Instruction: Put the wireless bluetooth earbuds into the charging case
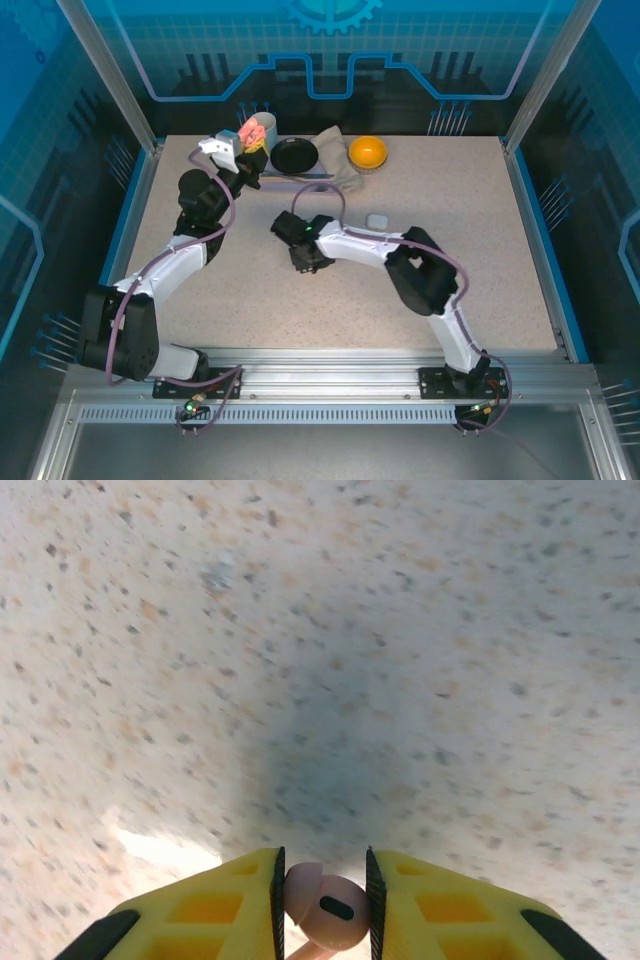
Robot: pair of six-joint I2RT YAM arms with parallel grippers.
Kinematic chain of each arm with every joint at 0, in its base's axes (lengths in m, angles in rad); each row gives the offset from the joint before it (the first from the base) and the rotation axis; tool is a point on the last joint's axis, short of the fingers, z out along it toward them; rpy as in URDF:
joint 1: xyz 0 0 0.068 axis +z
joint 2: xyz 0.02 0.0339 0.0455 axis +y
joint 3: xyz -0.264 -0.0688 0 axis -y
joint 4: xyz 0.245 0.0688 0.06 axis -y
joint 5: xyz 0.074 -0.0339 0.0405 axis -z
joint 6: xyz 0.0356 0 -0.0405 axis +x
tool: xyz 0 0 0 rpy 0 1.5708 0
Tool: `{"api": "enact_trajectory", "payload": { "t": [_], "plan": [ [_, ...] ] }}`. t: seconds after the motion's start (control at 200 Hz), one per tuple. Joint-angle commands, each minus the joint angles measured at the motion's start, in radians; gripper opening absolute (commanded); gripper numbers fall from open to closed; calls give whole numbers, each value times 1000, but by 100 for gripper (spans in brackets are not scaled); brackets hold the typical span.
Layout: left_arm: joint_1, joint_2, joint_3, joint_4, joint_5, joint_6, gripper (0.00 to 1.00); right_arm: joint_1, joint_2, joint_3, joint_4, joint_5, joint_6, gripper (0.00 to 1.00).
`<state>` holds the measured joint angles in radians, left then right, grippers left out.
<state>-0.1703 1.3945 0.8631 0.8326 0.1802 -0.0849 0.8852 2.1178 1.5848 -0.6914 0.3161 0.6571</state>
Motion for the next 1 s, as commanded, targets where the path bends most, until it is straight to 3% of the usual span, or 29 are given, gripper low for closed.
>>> {"api": "enact_trajectory", "payload": {
  "t": [0.0, 0.115, 0.505, 0.995],
  "plan": [
    [12, -14, -8, 8, 31, -32, 0, -54, -104, -125, 154, -87, -184, 28],
    [11, -13, -4, -3, 44, -41, 0, -103, -156, -212, 199, -162, -258, 28],
    [-16, -47, -22, -82, 121, 0, 0, -182, -257, -305, 264, -112, -242, 28],
    [-75, -58, -35, -123, 94, 28, 0, -188, -129, -222, 93, -128, -229, 28]
  ]
}}
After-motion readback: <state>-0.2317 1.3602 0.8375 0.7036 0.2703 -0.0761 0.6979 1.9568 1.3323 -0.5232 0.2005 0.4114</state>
